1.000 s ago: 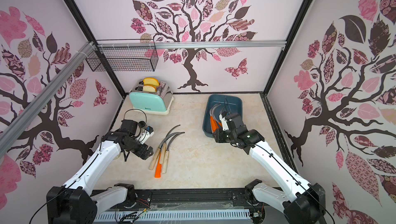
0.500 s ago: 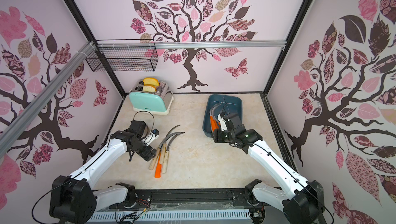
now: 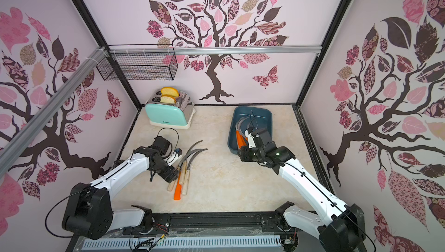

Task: Put small sickles into storage boxes
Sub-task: Pick up the sickle at the center of the board.

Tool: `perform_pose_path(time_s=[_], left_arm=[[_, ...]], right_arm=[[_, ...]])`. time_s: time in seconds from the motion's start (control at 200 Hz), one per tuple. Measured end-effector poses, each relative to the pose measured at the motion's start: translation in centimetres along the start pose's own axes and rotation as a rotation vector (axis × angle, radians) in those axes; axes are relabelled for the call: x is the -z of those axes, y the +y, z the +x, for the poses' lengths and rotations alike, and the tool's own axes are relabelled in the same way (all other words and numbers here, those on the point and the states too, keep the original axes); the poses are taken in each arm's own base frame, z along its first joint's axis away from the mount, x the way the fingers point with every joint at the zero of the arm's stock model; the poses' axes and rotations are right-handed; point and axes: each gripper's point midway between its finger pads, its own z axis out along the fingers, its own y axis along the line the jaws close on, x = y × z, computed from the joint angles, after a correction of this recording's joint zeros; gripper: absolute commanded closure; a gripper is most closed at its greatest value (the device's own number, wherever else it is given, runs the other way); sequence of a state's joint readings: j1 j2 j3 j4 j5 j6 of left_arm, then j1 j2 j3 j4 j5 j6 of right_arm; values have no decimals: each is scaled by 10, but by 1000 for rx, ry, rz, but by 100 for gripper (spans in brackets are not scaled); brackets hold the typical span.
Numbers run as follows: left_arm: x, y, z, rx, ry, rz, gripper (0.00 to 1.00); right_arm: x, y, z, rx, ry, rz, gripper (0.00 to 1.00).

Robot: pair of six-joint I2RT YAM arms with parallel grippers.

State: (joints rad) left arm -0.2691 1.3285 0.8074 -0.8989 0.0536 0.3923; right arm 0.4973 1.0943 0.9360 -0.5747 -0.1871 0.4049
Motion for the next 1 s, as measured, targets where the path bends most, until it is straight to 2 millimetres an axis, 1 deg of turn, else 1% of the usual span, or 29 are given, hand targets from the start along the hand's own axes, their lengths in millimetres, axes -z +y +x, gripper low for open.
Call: perform_pose_path(time_s=[0.13, 0.43, 0.635, 0.705, 0.765, 1.0], left_arm=[[-2, 1, -1, 0, 2, 1, 14], [-16, 1, 0, 3, 29, 15, 18], [-17, 2, -3, 5, 25, 11, 20], [-18, 2, -3, 7, 26, 10, 22], [-19, 2, -3, 8, 26, 10, 23], [-22, 2, -3, 9, 35, 14, 23]], right_arm=[[0, 0, 0, 0, 1, 0, 56], [0, 0, 0, 0, 1, 1, 56], [-1, -1, 0, -1, 3, 3, 56], [-2, -1, 1, -2, 7, 5, 56], [-3, -2, 1, -2, 10, 7, 56], [-4, -2, 1, -2, 11, 10, 56]])
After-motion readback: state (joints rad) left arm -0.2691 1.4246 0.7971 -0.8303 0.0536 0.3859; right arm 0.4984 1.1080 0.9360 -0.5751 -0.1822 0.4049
